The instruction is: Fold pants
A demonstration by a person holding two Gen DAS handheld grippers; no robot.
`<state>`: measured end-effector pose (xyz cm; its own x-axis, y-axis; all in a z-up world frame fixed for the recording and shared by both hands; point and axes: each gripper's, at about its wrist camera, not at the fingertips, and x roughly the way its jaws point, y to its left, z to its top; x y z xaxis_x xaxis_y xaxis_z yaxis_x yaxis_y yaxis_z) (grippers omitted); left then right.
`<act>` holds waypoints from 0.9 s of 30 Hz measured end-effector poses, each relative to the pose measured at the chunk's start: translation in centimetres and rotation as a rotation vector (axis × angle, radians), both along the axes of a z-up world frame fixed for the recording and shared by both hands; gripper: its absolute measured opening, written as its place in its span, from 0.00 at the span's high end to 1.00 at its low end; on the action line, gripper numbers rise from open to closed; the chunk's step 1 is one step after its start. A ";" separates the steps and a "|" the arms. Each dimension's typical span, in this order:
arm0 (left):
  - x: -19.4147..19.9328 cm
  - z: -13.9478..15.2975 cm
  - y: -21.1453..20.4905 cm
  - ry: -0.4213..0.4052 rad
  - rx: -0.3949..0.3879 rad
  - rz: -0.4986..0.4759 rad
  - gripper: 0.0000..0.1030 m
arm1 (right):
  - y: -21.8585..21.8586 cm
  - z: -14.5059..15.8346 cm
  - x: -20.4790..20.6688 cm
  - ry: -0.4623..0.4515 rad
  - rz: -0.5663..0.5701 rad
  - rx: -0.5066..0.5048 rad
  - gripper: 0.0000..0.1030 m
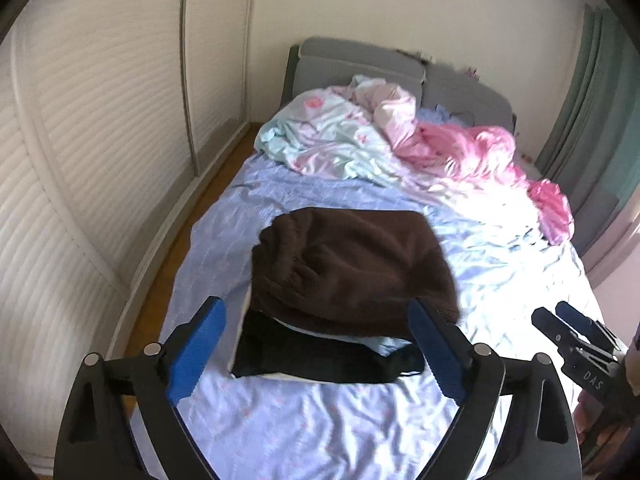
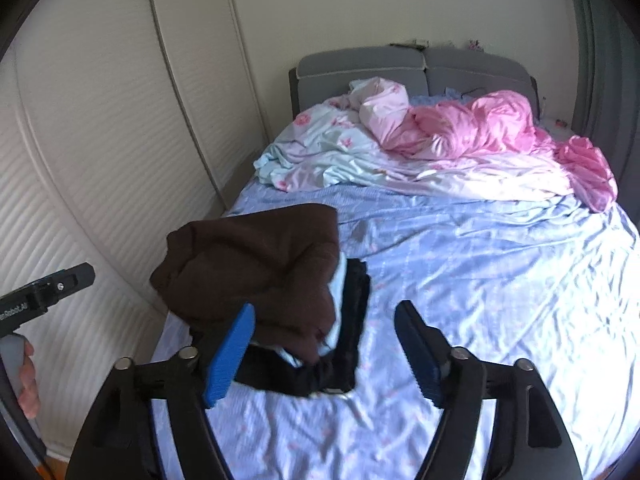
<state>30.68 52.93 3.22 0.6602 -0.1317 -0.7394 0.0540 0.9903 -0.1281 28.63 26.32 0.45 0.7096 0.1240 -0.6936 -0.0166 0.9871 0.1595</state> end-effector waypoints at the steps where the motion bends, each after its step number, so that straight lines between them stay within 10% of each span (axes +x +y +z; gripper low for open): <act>1: -1.2 0.7 -0.7 -0.018 0.001 0.002 0.04 | -0.5 0.4 -0.9 -0.008 0.004 -0.001 0.25; 27: -20.8 6.2 -16.8 -0.175 0.153 -0.040 0.00 | -12.5 6.8 -20.0 -0.111 0.030 -0.067 0.18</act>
<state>9.89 36.09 9.41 0.7767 -0.0549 -0.6274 0.1014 0.9941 0.0385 8.60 13.77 7.27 0.7789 0.1028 -0.6186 -0.0606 0.9942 0.0889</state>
